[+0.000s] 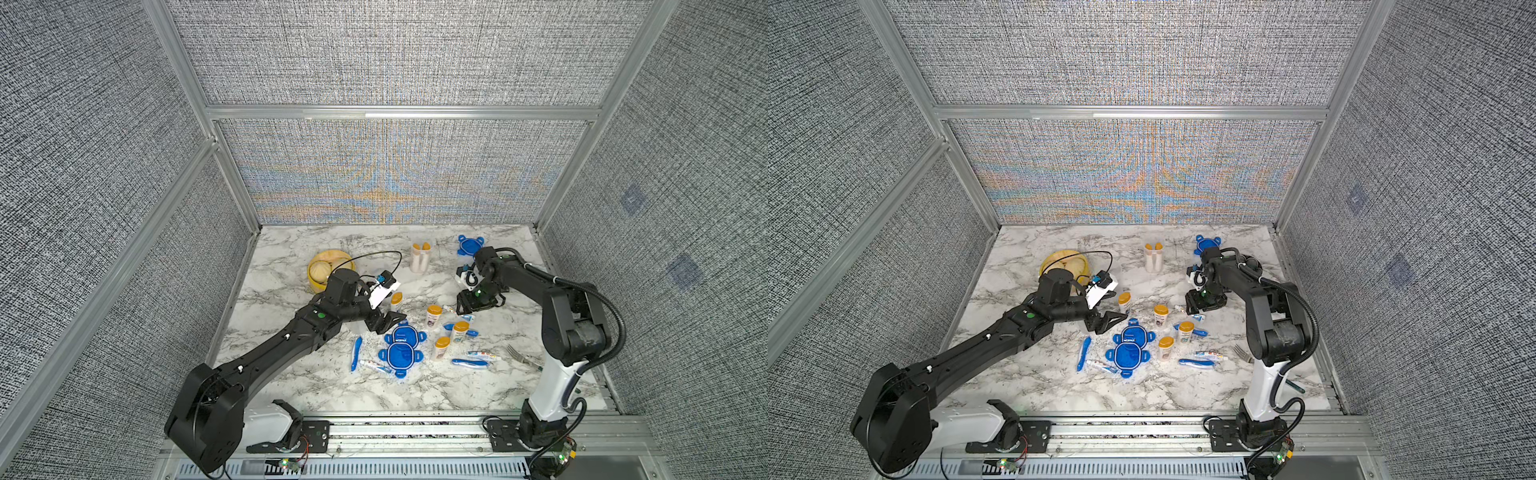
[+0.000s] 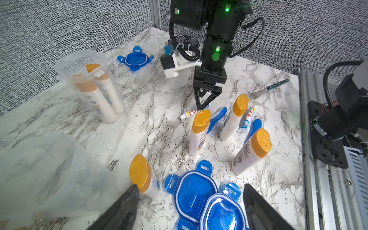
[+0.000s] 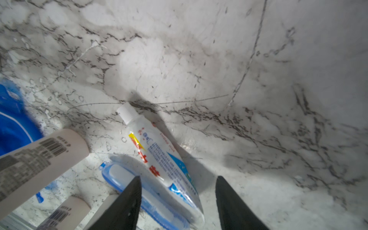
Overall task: Pack away toiletry kits
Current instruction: Pick up the toiletry item from the center of the board.
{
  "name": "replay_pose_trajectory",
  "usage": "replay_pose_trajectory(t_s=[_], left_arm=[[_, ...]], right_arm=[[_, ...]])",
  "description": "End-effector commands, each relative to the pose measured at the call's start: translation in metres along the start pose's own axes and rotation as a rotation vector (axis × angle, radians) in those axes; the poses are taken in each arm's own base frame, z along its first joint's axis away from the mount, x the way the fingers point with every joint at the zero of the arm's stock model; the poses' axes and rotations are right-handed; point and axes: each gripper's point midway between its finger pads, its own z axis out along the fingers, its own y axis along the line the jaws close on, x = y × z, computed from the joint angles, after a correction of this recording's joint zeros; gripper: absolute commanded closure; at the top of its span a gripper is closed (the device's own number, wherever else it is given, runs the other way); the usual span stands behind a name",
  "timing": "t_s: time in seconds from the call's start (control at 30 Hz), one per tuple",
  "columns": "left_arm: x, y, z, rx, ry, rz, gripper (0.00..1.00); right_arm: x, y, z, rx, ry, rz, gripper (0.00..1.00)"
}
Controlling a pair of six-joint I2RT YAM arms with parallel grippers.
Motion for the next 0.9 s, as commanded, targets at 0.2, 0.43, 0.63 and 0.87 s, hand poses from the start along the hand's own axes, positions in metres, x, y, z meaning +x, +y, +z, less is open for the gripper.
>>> replay_pose_trajectory(t_s=[0.2,0.43,0.63,0.87], left_arm=[[0.003,0.005,-0.001,-0.025,0.021,0.016,0.19],[0.005,0.006,0.001,-0.026,0.029,0.011,0.19],[0.005,0.006,0.001,-0.025,0.030,0.007,0.19],[0.005,0.005,0.001,-0.020,0.028,0.004,0.19]], right_arm=[[0.007,-0.013,0.018,0.096,0.093,-0.013,0.44],[-0.003,-0.035,0.015,0.191,0.066,0.039,0.51],[-0.014,-0.037,0.011,0.182,0.036,0.071,0.60],[-0.044,-0.027,0.002,0.134,-0.043,0.077,0.50]])
